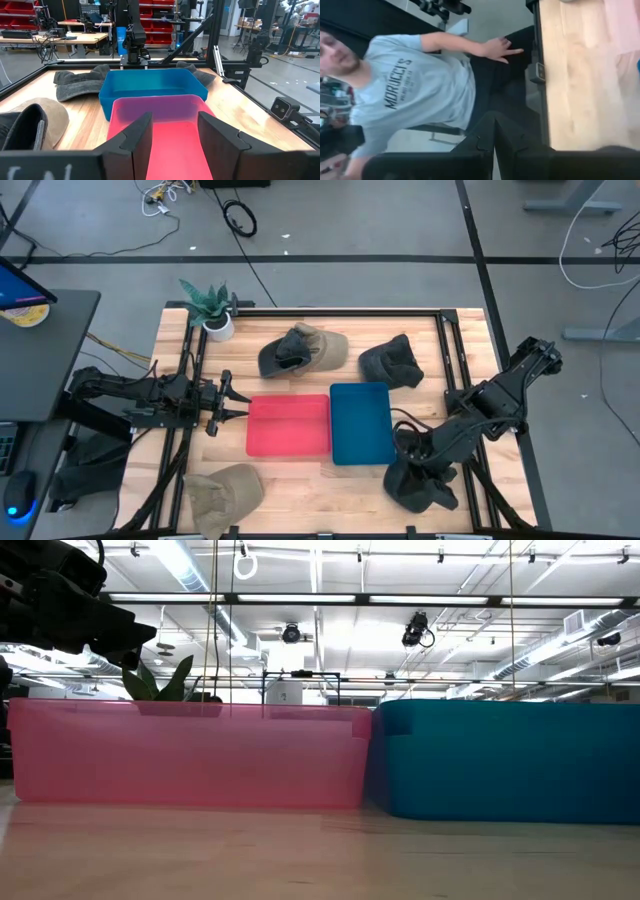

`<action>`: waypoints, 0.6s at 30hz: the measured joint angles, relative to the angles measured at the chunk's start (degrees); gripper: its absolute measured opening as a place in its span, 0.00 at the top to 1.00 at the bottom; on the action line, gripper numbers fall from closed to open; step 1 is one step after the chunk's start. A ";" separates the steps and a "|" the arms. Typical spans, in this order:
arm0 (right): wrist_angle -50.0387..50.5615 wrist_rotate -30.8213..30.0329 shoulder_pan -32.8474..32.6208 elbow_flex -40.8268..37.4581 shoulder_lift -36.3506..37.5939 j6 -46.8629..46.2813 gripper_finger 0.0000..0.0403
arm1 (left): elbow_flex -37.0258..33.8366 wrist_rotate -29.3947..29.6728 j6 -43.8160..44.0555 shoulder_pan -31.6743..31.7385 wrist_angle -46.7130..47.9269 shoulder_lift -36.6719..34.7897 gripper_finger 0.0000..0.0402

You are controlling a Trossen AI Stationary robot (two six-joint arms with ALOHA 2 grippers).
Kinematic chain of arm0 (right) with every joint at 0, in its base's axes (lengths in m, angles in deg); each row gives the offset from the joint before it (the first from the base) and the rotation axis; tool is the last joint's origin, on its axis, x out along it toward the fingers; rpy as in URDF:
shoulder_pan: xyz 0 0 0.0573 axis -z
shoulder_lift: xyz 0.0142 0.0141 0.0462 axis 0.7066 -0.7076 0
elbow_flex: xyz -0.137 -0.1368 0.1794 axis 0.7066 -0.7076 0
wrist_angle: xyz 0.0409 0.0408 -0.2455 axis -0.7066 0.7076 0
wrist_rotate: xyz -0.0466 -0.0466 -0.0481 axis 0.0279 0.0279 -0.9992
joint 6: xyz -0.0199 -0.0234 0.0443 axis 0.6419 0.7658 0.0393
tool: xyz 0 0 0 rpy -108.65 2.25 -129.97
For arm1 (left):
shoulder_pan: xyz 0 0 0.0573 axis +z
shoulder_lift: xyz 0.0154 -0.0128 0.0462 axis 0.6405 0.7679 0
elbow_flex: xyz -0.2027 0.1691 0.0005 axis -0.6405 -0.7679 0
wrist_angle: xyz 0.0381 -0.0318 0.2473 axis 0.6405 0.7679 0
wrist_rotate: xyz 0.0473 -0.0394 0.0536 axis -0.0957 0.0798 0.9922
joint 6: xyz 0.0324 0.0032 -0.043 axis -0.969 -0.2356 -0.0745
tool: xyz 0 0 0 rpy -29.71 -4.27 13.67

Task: Pick & Place hat
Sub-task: Put the bottom black cap into the blue bin

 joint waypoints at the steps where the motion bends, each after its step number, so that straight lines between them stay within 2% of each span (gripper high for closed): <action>1: 0.11 0.02 0.00 0.00 0.00 1.20 0.97 | 0.00 0.00 -0.01 -0.01 0.00 0.01 0.60; 6: -0.92 0.00 0.00 0.00 0.00 6.43 0.97 | 0.00 0.01 0.01 -0.01 0.00 -0.01 0.60; 11: -2.33 -0.17 0.00 0.00 0.00 7.11 0.97 | 0.00 0.01 0.01 0.01 0.00 -0.01 0.60; 18: 0.37 -3.39 -0.02 -0.13 0.00 11.05 0.97 | 0.00 0.00 0.01 -0.01 0.00 0.00 0.60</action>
